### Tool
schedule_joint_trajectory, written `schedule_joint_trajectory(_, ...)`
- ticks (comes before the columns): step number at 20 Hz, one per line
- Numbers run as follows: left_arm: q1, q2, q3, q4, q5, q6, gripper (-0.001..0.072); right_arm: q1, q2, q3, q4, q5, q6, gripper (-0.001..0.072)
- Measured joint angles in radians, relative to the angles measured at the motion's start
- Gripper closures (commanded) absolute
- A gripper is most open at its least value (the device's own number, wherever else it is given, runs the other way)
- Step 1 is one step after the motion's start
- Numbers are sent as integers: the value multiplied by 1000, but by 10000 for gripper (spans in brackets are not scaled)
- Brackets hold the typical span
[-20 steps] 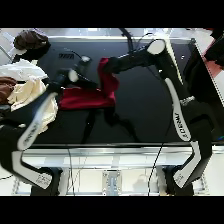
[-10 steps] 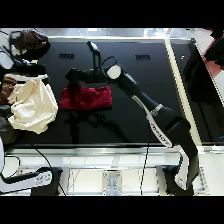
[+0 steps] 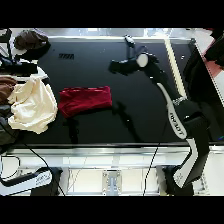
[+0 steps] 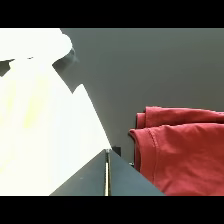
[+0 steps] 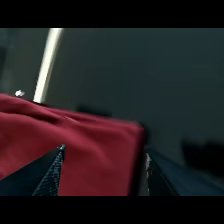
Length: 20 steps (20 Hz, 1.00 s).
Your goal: Fold the shirts.
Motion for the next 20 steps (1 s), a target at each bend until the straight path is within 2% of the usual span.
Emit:
schedule_joint_trajectory(2, 0, 1, 0, -9, 0, 0, 698, -62, -45, -40, 128, 58, -5, 144)
schedule_joint_trajectory(3, 0, 1, 0, -13, 0, 0, 699, -80, -70, -51, 190, 78, -23, 83)
schedule_joint_trajectory(7, 0, 1, 0, -19, 0, 0, 698, -90, -174, -73, 382, 130, -84, 82)
schedule_joint_trajectory(13, 0, 1, 0, -23, -1, 0, 699, -8, -257, -79, 472, 152, -123, 104)
schedule_joint_trajectory(14, 0, 1, 0, -26, -1, 0, 699, 12, -264, -79, 482, 152, -127, 199)
schedule_joint_trajectory(16, 0, 1, 0, -27, -5, 0, 699, 49, -275, -74, 481, 150, -148, 708)
schedule_joint_trajectory(20, 0, 1, 0, -29, -7, 0, 699, 80, -278, 41, 516, 175, -214, 700)
